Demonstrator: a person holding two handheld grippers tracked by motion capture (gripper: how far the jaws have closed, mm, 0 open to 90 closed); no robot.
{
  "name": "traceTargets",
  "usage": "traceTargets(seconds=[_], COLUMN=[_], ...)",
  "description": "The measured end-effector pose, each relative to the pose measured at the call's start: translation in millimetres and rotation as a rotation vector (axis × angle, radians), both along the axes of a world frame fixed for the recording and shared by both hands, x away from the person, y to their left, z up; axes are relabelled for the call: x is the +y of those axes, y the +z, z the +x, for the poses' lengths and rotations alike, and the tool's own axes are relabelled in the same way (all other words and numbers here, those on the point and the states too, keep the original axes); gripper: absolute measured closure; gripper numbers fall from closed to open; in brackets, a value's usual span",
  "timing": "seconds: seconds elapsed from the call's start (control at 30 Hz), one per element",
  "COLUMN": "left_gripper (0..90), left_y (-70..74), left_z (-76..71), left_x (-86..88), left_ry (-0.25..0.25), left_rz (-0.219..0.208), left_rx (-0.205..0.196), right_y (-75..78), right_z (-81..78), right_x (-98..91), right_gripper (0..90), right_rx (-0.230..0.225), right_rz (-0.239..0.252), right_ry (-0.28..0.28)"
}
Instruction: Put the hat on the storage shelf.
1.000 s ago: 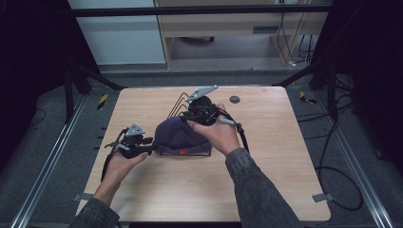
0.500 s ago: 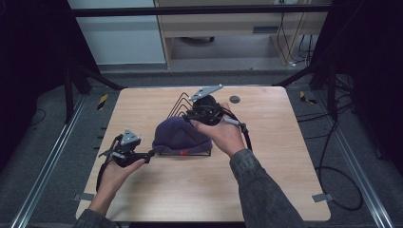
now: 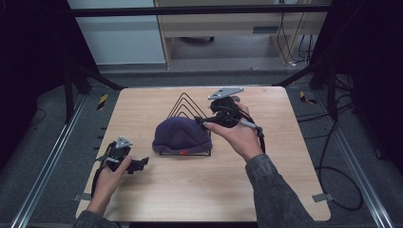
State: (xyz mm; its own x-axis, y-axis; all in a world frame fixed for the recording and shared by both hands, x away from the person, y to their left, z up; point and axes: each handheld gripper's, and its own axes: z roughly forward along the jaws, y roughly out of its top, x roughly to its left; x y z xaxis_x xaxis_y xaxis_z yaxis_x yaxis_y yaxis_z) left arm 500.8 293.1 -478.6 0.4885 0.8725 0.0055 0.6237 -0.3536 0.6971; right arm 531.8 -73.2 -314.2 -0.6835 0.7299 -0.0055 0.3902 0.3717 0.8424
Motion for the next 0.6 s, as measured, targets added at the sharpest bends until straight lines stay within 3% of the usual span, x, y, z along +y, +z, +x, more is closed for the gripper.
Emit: traceTargets(seconds=[0.17, 0.27, 0.43, 0.6], left_gripper=[5.0, 5.0, 5.0, 4.9], left_y=[-2.4, -5.0, -8.4, -14.7], left_z=[1.0, 1.2, 2.0, 2.3], left_x=[3.2, 3.6, 3.3, 0.8], left_ry=[0.009, 0.003, 0.000, -0.006], left_rz=[-0.012, 0.005, 0.032, 0.044], left_rx=[0.010, 0.026, 0.040, 0.067], right_y=[-5.8, -14.7, -40.4, -69.1], right_z=[-0.8, -2.1, -8.7, -19.5], right_x=[-21.4, -37.3, -67.6, -97.8], right_gripper=[12.3, 9.4, 8.9, 11.3], right_rx=[0.000, 0.018, 0.038, 0.093], right_rz=[0.011, 0.005, -0.006, -0.001], right_ry=[-0.045, -0.073, -0.095, -0.140])
